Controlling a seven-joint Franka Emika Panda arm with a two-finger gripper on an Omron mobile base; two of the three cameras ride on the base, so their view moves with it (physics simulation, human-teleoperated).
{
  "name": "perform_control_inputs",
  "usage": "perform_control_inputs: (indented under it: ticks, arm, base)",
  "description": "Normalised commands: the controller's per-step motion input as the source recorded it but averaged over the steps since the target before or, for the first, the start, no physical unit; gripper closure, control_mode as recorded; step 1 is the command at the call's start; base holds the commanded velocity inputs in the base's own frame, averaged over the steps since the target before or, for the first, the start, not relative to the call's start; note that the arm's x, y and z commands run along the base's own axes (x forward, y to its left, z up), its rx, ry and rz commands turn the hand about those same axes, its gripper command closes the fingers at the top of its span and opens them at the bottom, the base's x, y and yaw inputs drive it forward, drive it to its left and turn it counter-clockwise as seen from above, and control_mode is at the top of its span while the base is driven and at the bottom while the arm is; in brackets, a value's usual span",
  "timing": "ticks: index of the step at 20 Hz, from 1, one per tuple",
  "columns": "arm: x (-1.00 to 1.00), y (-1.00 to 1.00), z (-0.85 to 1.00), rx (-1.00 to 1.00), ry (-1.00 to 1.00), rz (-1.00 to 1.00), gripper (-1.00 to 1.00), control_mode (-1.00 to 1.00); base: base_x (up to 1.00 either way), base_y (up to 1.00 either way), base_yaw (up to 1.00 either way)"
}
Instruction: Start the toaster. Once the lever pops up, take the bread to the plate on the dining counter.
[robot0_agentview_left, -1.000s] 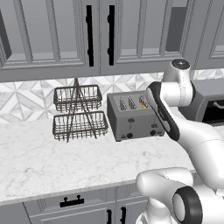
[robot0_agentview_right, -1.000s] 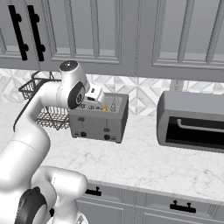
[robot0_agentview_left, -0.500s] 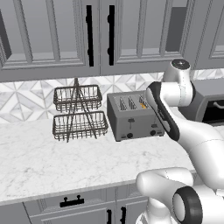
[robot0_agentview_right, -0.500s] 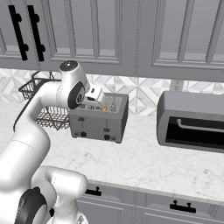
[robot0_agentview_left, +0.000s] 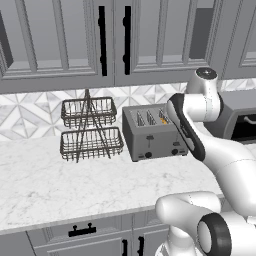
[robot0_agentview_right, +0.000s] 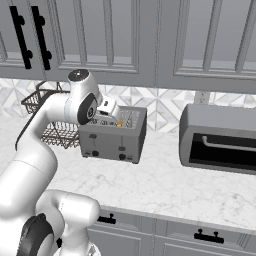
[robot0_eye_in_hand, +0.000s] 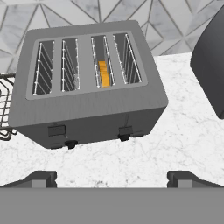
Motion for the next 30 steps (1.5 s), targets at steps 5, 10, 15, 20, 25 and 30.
perform_control_inputs:
  ticks: [5, 10, 15, 20, 25, 30]
  arm:
    - [0.00, 0.00, 0.00, 0.00, 0.00, 0.00, -1.00, -1.00]
    - [0.00, 0.00, 0.00, 0.00, 0.00, 0.00, -1.00, -1.00]
    - [0.00, 0.00, 0.00, 0.00, 0.00, 0.00, -1.00, -1.00]
    - [0.00, 0.00, 0.00, 0.00, 0.00, 0.00, -1.00, -1.00]
    - [0.00, 0.00, 0.00, 0.00, 0.00, 0.00, -1.00, -1.00]
    - [0.00, 0.00, 0.00, 0.00, 0.00, 0.00, -1.00, -1.00]
  base:
    - [0.00, 0.00, 0.00]
    - [0.00, 0.00, 0.00]
    - [0.00, 0.00, 0.00]
    - [0.00, 0.00, 0.00]
    - [0.00, 0.00, 0.00]
    - [0.00, 0.00, 0.00]
